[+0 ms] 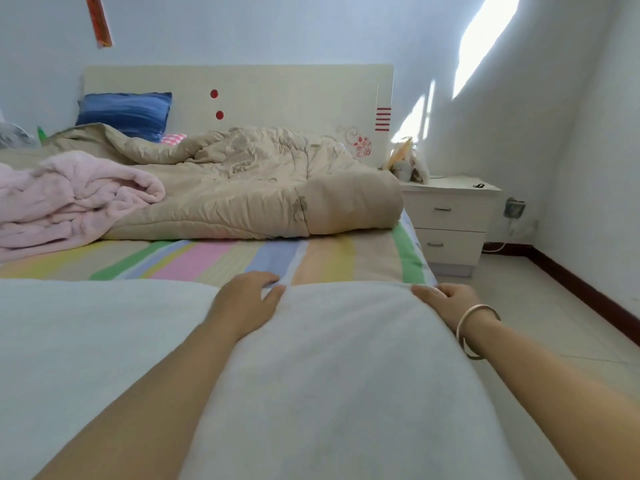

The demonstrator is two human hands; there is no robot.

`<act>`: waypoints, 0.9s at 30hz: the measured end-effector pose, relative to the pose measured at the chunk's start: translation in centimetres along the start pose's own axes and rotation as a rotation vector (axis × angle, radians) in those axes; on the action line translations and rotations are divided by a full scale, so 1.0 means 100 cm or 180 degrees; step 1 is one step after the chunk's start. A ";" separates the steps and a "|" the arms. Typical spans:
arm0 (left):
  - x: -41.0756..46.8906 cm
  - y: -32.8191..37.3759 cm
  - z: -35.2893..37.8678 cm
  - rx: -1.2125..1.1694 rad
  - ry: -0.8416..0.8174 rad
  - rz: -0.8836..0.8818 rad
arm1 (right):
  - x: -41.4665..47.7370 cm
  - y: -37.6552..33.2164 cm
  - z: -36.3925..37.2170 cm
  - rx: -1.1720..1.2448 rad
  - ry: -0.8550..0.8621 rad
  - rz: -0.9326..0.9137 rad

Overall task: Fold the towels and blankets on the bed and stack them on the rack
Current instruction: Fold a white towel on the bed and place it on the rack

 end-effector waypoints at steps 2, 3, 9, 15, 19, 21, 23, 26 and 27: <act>-0.001 0.003 -0.012 -0.0152 0.0078 0.0271 | 0.004 -0.003 0.000 -0.0028 0.0093 -0.0179; -0.003 0.001 -0.018 -0.0095 -0.0005 0.0320 | 0.005 -0.005 0.001 -0.0069 0.0109 -0.0234; 0.007 0.000 -0.060 0.1952 0.0660 0.0511 | 0.006 -0.027 -0.009 -0.0143 0.0077 -0.0427; 0.031 0.027 -0.056 0.2339 0.0573 -0.0462 | 0.014 -0.026 0.003 -0.0705 0.0094 -0.0427; 0.007 -0.005 -0.023 0.2023 0.0385 -0.0704 | 0.020 -0.021 0.014 -0.1435 0.0159 -0.0594; 0.011 -0.013 -0.020 0.1725 0.0595 -0.0756 | 0.023 -0.020 0.013 -0.1802 0.0338 -0.0588; 0.010 -0.019 -0.018 0.1387 0.0460 -0.0815 | 0.020 -0.019 0.011 -0.2204 0.0519 -0.0357; 0.003 -0.021 -0.024 0.0589 0.0294 -0.1020 | 0.003 -0.028 0.004 -0.2448 0.0862 -0.0401; -0.001 -0.019 -0.029 0.0340 0.0194 -0.1136 | -0.007 -0.034 0.004 -0.2420 0.0894 -0.0644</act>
Point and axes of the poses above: each hand's wrist, its own x-axis towards the middle knuckle, its own z-axis out of the palm, y = z × x, the point moved 2 cm from there along x, towards the middle knuckle
